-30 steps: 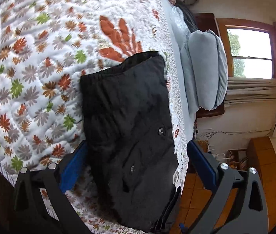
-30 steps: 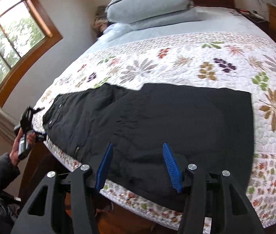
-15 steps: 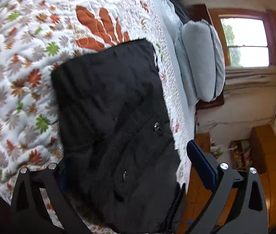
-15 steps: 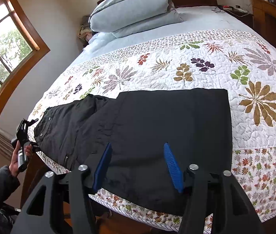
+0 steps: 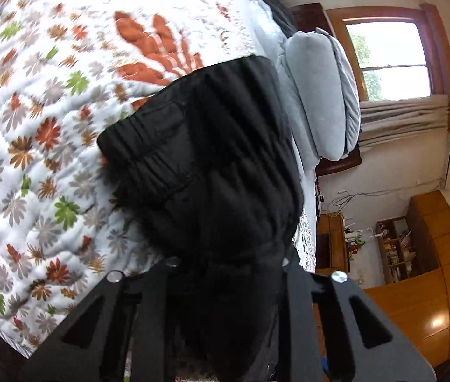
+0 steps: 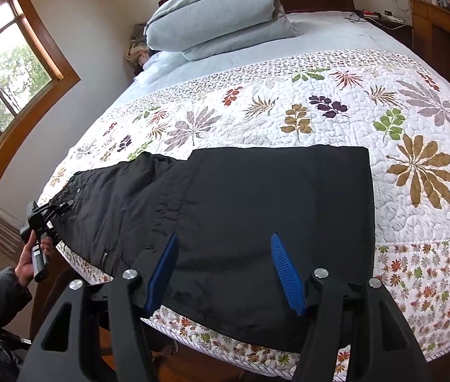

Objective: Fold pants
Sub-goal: 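Grasp the folded pants end with the left tool and lift it, then carry the lifted pants end with the left tool over the rest of the pants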

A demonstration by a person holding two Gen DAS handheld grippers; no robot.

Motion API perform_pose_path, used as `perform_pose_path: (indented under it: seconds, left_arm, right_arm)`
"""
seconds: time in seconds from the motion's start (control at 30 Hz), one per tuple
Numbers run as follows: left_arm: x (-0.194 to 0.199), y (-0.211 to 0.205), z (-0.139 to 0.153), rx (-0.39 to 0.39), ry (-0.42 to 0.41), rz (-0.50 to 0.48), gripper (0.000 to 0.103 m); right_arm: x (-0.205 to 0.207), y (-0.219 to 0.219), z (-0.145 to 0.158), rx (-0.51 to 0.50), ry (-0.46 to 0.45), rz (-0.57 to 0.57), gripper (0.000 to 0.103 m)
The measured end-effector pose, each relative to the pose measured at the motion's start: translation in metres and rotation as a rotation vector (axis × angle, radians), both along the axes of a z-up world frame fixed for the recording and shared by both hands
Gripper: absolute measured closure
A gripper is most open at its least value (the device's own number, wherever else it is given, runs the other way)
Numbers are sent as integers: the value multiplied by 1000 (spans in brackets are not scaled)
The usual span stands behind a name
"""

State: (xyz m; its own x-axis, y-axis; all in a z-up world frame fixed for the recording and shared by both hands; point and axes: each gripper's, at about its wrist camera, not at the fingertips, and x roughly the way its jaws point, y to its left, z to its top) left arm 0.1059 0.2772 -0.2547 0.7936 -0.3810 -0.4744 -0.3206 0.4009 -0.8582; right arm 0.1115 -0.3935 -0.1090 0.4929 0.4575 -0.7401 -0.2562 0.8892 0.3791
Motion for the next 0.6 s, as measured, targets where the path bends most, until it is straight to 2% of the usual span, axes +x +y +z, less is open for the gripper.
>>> perform_pose_path:
  seconds: [0.37,0.6]
  left_arm:
    - [3,-27,45,85,-150,-47,88]
    - [14,-70,97,198,-264,-156,85]
  right_arm:
    - [2,-7,-2,6,8,-23,41]
    - [3,-13,-2,19,12,-48,41]
